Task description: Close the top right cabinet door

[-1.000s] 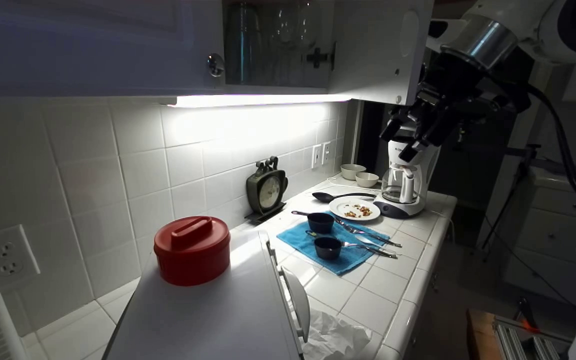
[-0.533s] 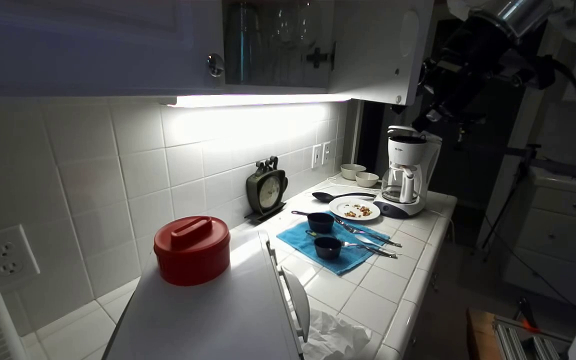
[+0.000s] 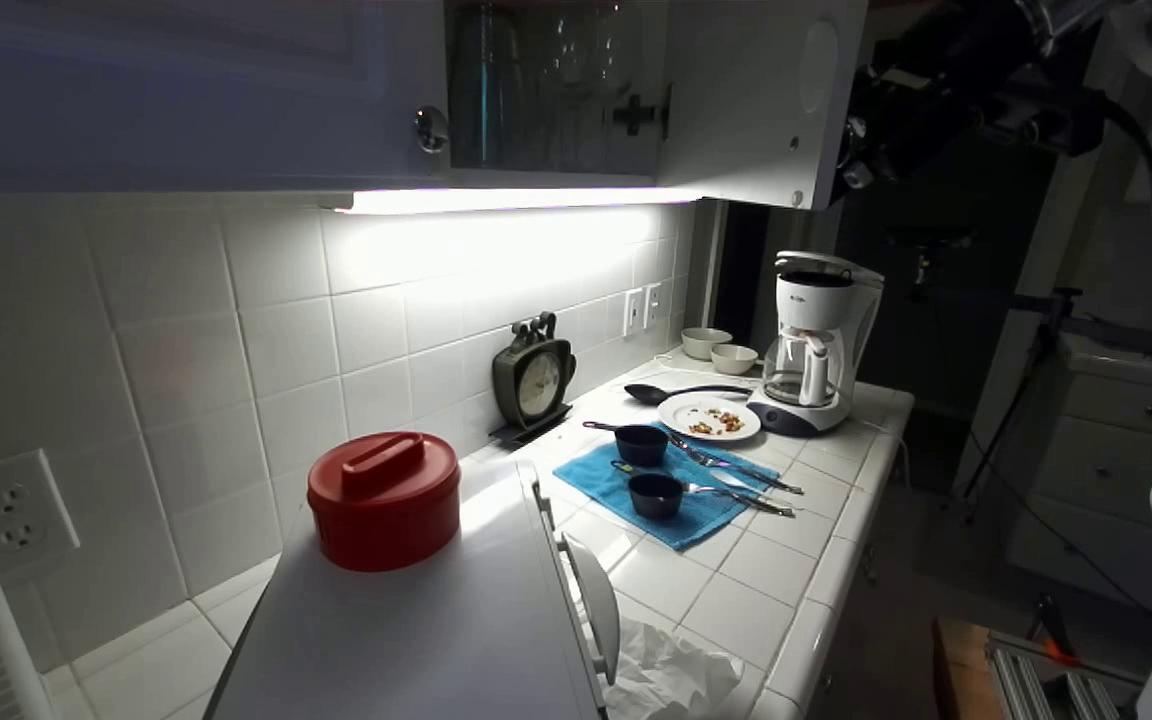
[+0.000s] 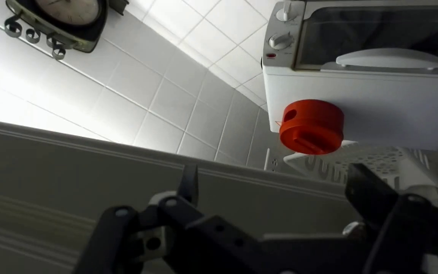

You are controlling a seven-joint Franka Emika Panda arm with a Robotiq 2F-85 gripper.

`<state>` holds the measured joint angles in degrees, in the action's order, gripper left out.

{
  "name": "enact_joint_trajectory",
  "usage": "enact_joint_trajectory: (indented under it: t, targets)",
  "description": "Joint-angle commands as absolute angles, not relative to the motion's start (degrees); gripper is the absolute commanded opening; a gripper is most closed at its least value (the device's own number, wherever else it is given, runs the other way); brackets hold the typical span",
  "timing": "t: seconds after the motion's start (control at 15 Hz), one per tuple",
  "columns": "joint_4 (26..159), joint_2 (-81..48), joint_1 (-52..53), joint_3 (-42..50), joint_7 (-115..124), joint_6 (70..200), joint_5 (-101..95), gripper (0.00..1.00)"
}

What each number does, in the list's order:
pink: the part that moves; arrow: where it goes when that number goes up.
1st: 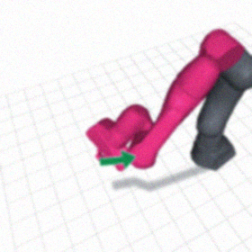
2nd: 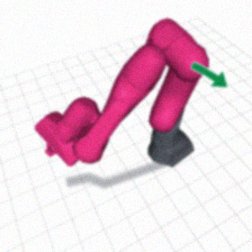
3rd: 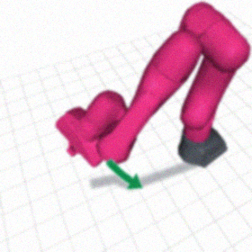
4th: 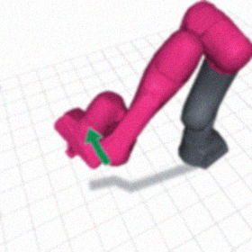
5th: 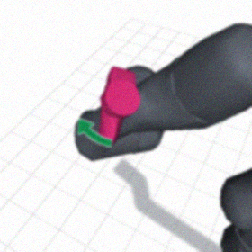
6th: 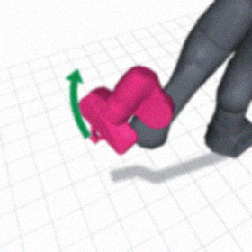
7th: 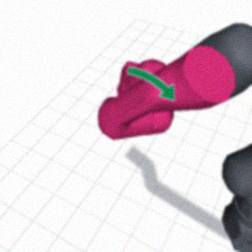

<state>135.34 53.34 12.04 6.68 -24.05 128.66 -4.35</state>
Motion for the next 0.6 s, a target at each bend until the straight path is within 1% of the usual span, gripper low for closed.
enact_joint_trajectory:
  t: [0.0, 0.53]
  targets:
    - [135.9, 54.5, 14.3, 8.1, -26.1, 131.0, -2.2, 1.00]
    - [135.7, 55.2, 16.6, 9.9, -27.2, 131.0, -1.4, 1.00]
